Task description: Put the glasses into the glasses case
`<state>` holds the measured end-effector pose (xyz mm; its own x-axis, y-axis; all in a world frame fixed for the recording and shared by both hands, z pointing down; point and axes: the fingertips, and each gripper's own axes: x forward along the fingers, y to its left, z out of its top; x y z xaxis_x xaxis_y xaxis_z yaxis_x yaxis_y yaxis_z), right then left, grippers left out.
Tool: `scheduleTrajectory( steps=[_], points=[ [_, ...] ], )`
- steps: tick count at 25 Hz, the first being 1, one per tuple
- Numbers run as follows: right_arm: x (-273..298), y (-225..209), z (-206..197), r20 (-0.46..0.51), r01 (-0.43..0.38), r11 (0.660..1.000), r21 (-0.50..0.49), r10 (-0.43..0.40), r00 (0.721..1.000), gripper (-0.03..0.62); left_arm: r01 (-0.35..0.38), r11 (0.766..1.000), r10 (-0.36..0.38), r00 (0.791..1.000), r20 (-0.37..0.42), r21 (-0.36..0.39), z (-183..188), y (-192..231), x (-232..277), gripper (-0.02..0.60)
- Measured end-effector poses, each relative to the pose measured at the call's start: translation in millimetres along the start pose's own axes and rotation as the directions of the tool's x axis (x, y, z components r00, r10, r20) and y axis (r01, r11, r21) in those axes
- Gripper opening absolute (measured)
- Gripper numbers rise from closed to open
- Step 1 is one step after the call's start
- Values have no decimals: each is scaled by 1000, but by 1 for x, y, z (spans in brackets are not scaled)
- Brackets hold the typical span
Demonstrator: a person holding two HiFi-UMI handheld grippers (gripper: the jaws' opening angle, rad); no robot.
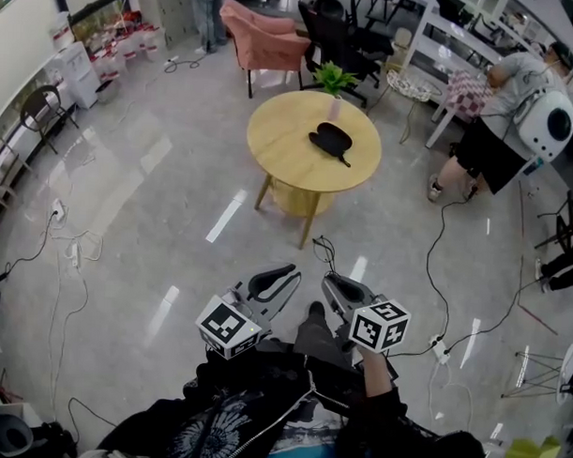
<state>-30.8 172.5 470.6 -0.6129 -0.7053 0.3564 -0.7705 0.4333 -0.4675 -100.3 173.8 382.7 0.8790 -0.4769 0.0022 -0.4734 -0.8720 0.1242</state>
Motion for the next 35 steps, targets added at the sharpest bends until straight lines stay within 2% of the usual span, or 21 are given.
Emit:
scheduleTrajectory(
  steps=[5,12,26,35],
  points=[
    [15,-12,13,-3,-15,1000,9,15,1000,57,-26,1000,26,999,-19,-11,1,22,13,52],
    [42,-58,33,-24,-43,998,36,44,999,57,-64,998,63,996,-58,-23,-9,55,53,52],
    [79,-201,124,-75,-110,993,33,113,991,57,-142,990,140,987,-82,-23,-3,126,213,52],
    [96,-261,159,-86,-156,987,42,159,983,57,-183,983,182,977,-115,-4,-4,149,276,52]
  ],
)
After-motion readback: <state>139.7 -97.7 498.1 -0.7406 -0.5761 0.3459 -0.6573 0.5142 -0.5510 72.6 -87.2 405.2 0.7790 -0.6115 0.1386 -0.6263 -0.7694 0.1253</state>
